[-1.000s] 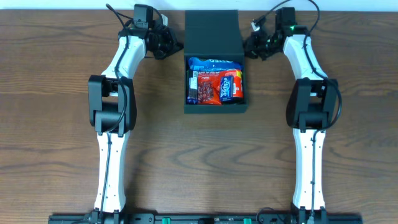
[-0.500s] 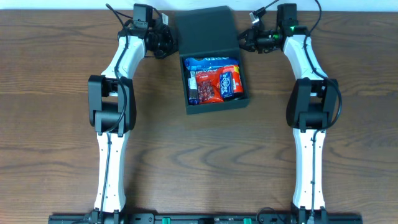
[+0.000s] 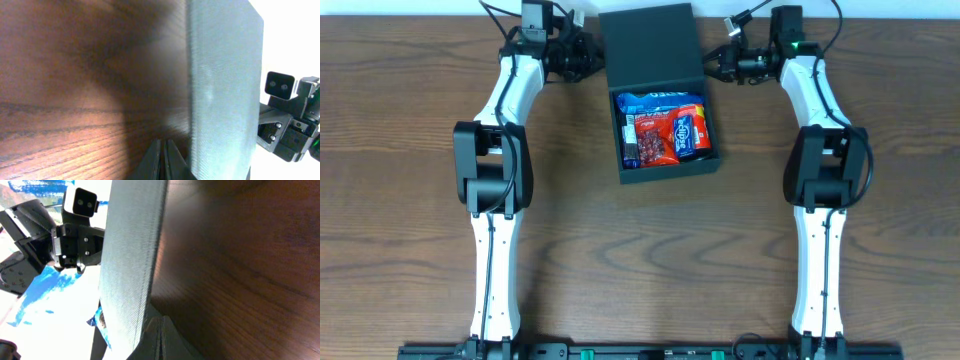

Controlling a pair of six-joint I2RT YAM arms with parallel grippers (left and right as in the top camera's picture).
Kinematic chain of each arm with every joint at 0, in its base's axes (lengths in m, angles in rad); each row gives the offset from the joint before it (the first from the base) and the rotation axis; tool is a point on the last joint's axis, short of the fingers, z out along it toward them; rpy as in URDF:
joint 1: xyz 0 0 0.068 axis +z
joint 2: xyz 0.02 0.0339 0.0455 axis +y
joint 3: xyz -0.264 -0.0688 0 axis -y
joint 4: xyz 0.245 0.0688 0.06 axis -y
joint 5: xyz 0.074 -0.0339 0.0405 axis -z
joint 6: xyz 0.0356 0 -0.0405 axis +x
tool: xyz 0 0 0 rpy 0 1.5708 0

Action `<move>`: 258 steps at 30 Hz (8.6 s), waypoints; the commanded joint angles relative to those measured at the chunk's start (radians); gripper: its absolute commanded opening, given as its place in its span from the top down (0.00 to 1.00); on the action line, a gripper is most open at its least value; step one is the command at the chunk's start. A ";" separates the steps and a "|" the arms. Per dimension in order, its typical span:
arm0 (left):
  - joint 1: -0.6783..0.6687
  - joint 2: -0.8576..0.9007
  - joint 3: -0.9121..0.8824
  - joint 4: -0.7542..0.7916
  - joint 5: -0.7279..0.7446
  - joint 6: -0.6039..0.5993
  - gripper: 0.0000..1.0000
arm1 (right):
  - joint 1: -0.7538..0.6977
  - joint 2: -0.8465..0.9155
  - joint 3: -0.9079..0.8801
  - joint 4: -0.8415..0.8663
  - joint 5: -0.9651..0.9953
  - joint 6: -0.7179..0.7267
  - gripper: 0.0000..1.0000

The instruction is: Pack container

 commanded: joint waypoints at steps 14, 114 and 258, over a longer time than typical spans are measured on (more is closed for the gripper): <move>-0.021 -0.105 0.036 0.044 0.089 0.100 0.94 | 0.004 -0.111 0.016 0.022 -0.124 -0.084 0.98; -0.301 -0.385 -0.260 -0.721 -0.207 1.093 0.94 | 0.362 -1.422 -1.851 0.571 0.992 0.300 0.98; 0.135 -2.555 -1.998 -0.114 -0.668 0.471 0.05 | 0.180 -1.829 -1.474 -0.223 0.647 -0.363 0.01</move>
